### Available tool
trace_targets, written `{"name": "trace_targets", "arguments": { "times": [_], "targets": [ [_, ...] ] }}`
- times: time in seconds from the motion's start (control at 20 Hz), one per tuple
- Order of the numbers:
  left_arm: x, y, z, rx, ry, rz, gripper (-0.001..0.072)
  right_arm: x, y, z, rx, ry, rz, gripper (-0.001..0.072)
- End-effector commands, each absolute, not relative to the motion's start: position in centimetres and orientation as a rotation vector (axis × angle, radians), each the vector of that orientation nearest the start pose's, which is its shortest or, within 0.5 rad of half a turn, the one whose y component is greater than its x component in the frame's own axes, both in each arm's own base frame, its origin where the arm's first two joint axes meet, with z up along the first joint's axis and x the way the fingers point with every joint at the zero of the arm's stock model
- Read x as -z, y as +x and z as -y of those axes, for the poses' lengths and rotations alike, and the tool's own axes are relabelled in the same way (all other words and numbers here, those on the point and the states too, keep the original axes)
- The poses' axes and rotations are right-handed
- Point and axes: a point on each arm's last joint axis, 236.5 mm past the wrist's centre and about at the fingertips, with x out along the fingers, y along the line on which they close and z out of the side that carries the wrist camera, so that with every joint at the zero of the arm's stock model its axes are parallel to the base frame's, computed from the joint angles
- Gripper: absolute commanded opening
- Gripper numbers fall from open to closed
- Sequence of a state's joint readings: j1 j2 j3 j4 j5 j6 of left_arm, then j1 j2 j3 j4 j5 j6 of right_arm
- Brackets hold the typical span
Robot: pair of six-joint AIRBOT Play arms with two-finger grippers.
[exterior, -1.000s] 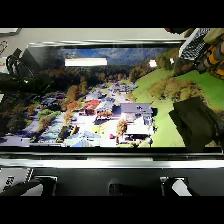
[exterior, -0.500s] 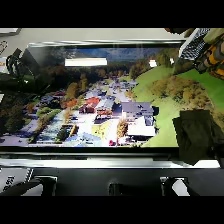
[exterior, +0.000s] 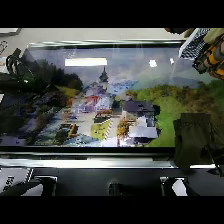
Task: Fold the clothes and pants, and hang the long-sleeved shirts on hangers.
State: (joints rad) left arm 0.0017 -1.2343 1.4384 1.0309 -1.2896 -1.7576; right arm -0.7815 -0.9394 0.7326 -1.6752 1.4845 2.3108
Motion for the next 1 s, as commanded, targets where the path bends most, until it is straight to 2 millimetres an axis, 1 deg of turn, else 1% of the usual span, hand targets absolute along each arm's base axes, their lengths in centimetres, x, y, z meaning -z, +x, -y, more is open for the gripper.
{"name": "trace_targets", "arguments": {
  "times": [0.0,0.05,0.1,0.15,0.2,0.25,0.3,0.35,0.4,0.45,0.5,0.55,0.6,0.65,0.7,0.75,0.85,0.9,0.95],
  "targets": [
    [-15.3,40.7,11.5,0.281,-0.589,-1.072,0.0014,-2.7,14.0,17.0,1.200,1.034,-1.097,0.0651],
    [-15.4,40.8,11.5,0.280,-0.588,-1.070,0.0014,-6.1,16.2,18.8,1.153,0.997,-0.908,0.0610],
    [-15.4,40.8,11.5,0.281,-0.588,-1.069,0.0014,-10.7,19.3,20.4,1.062,0.952,-0.689,0.0471],
    [-15.4,40.8,11.5,0.282,-0.584,-1.069,0.0014,-15.4,22.3,21.3,0.955,0.926,-0.498,0.0452],
    [-15.4,40.8,11.5,0.282,-0.584,-1.069,0.0014,-20.2,25.6,21.1,0.812,0.916,-0.343,0.0419],
    [-15.4,40.8,11.4,0.286,-0.575,-1.067,0.0014,-23.5,28.4,19.9,0.667,0.907,-0.266,0.0385],
    [-15.3,40.8,11.4,0.302,-0.549,-1.062,0.0014,-25.4,31.2,17.7,0.525,0.887,-0.265,0.0383],
    [-15.3,40.7,11.5,0.322,-0.514,-1.058,0.0013,-25.6,33.9,14.7,0.388,0.859,-0.329,0.0382],
    [-15.2,40.5,11.5,0.337,-0.490,-1.060,0.0013,-24.6,36.1,11.0,0.264,0.814,-0.424,0.0332],
    [-15.0,40.2,11.6,0.350,-0.469,-1.069,0.0012,-22.9,37.9,6.8,0.144,0.746,-0.536,0.0254],
    [-14.7,39.9,11.8,0.361,-0.450,-1.083,0.0012,-20.6,39.2,2.0,0.022,0.660,-0.650,0.0214],
    [-14.1,39.6,11.8,0.353,-0.426,-1.099,0.0012,-18.1,39.7,-2.7,-0.087,0.548,-0.759,0.0136],
    [-13.3,39.1,11.9,0.346,-0.396,-1.118,0.0011,-15.8,39.6,-6.6,-0.170,0.429,-0.846,0.0061],
    [-12.5,38.5,12.2,0.341,-0.355,-1.141,0.0011,-13.7,39.2,-9.6,-0.226,0.323,-0.913,0.0037],
    [-11.7,37.6,12.3,0.335,-0.305,-1.164,0.0011,-12.0,38.6,-12.1,-0.263,0.228,-0.965,0.0036],
    [-10.8,36.6,12.3,0.318,-0.241,-1.187,0.0011,-10.9,38.0,-13.9,-0.289,0.161,-0.993,0.0037],
    [-9.7,34.9,11.8,0.258,-0.149,-1.206,0.0011,-10.1,37.3,-16.1,-0.332,0.098,-1.012,0.0037],
    [-9.6,34.4,11.4,0.230,-0.105,-1.201,0.0012,-10.0,37.1,-16.7,-0.346,0.089,-1.015,0.0037],
    [-9.8,34.2,11.2,0.216,-0.069,-1.190,0.0013,-10.0,37.0,-16.7,-0.349,0.092,-1.018,0.0037]
  ]
}}
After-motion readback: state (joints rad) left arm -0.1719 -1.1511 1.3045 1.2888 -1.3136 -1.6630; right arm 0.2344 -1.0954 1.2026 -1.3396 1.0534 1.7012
